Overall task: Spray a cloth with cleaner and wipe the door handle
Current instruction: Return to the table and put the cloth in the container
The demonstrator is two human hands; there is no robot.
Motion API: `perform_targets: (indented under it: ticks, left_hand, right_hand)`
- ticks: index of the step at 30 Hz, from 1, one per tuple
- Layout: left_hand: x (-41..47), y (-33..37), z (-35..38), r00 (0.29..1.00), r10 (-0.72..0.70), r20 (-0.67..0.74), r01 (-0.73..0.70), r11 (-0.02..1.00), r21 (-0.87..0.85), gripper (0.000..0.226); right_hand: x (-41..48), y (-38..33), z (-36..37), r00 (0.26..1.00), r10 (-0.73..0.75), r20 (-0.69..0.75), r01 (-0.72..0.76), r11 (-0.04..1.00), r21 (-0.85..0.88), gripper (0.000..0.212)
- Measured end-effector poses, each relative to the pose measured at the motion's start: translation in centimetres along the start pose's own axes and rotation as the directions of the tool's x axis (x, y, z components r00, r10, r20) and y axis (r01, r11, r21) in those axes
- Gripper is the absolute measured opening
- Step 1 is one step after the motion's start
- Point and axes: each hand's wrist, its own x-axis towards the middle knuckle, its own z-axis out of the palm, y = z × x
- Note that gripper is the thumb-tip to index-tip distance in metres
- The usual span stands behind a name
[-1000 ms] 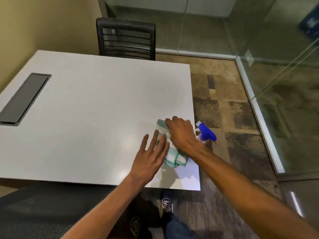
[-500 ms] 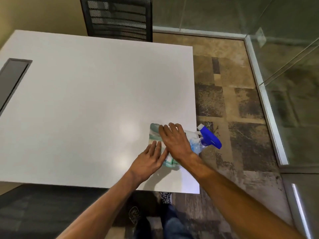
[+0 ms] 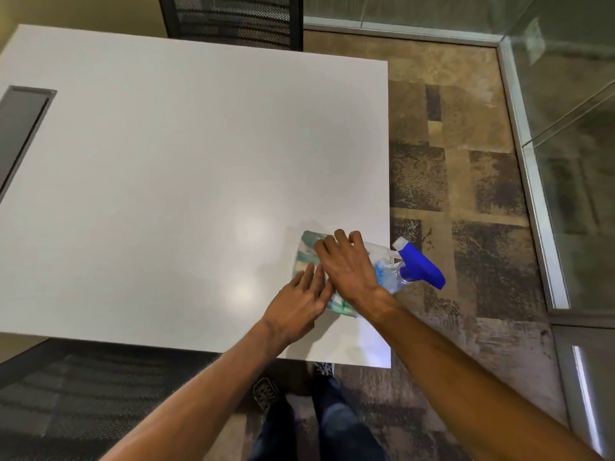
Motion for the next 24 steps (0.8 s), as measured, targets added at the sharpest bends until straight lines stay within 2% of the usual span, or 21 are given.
perform_targets:
  ticks: [2, 6, 8, 12, 15, 18, 20, 22, 24]
  left_hand:
    - [0.1, 0.1, 0.7, 0.999, -0.005, -0.034, 0.005, 1.000, -0.018, 0.090]
    - [0.5, 0.1, 1.2, 1.000, 0.003, 0.014, -0.002, 0.997, -0.083, 0.086]
    - [0.5, -0.1, 1.3, 0.999, 0.019, 0.027, -0.015, 0.989, -0.146, 0.082]
    - [0.6, -0.2, 1.3, 0.998, 0.037, 0.046, -0.026, 0.974, -0.225, 0.077]
    - [0.8, -0.4, 1.5, 0.996, 0.032, 0.080, -0.012, 0.970, -0.241, 0.077]
    - [0.7, -0.4, 1.4, 0.991, 0.038, 0.130, -0.009, 0.976, -0.219, 0.079]
    - [0.5, -0.4, 1.5, 0.992, 0.043, 0.115, -0.022, 0.985, -0.173, 0.080]
    - [0.1, -0.5, 1.8, 0.998, 0.042, 0.044, -0.035, 0.988, -0.148, 0.077]
    - [-0.3, -0.5, 2.1, 0.999, 0.037, -0.009, -0.038, 0.990, -0.135, 0.077]
  right_hand:
    - [0.4, -0.5, 0.2, 0.999, 0.023, 0.033, -0.022, 0.999, -0.029, 0.045]
    - [0.6, -1.2, 0.3, 0.992, 0.065, 0.109, -0.067, 0.998, 0.014, 0.040]
    - [0.5, -1.4, 0.8, 0.988, 0.036, 0.147, -0.044, 0.998, 0.050, 0.039]
    - [0.5, -1.4, 1.3, 0.987, 0.044, 0.154, -0.054, 0.997, 0.060, 0.031]
    - [0.8, -1.9, 1.6, 0.982, 0.066, 0.175, -0.083, 0.992, 0.092, 0.032]
    - [0.2, -2.2, 1.4, 0.976, 0.153, 0.153, -0.180, 0.967, 0.182, 0.040]
    - [-0.9, -2.4, 1.0, 0.974, 0.205, 0.095, -0.223, 0.942, 0.251, 0.044]
    - [-1.7, -2.7, 1.0, 0.978, 0.205, 0.037, -0.205, 0.916, 0.345, 0.044]
    - [-1.9, -2.6, 1.3, 0.988, 0.137, 0.072, -0.155, 0.881, 0.446, 0.044]
